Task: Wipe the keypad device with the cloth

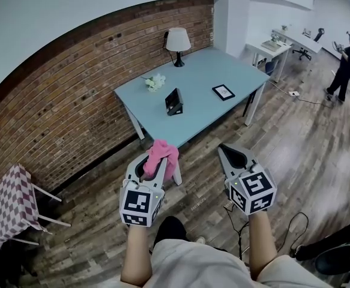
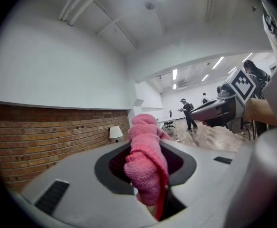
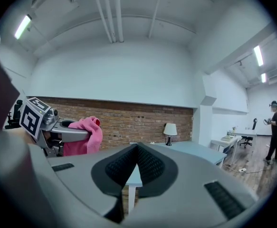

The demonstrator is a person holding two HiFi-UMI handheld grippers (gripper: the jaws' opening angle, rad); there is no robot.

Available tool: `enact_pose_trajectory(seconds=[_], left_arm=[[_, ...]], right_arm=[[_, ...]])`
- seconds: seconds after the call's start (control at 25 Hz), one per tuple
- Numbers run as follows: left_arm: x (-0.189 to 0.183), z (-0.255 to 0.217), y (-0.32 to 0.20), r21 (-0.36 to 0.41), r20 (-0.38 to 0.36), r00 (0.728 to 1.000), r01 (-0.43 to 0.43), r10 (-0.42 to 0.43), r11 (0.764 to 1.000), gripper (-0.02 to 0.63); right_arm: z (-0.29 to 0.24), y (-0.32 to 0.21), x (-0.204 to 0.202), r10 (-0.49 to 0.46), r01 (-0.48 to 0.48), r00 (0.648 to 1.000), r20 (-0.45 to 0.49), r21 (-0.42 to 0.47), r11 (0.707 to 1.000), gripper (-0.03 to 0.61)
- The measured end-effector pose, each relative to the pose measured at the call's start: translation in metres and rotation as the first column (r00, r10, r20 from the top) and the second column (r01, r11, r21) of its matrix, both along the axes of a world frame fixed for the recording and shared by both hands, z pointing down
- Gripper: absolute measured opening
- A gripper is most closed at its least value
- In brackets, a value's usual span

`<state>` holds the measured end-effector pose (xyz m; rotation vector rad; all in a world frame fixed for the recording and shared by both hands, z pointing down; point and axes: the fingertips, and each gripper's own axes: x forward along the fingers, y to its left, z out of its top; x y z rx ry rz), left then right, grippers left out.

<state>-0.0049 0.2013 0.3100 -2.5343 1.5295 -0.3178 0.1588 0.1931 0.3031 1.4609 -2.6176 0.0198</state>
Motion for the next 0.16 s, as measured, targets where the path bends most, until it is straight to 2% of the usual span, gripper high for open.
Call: enact_pose_trajectory(seconds=[0.16], left_arm=[[-0.0010, -0.0020, -0.0017, -0.005, -0.013, 1.000, -0.004, 0.004, 1.000, 0.126]], right_arm=[[0.0017, -0.0022, -0.0004, 0.006, -0.006, 1.000, -0.005, -0.008, 1.000, 0.008]])
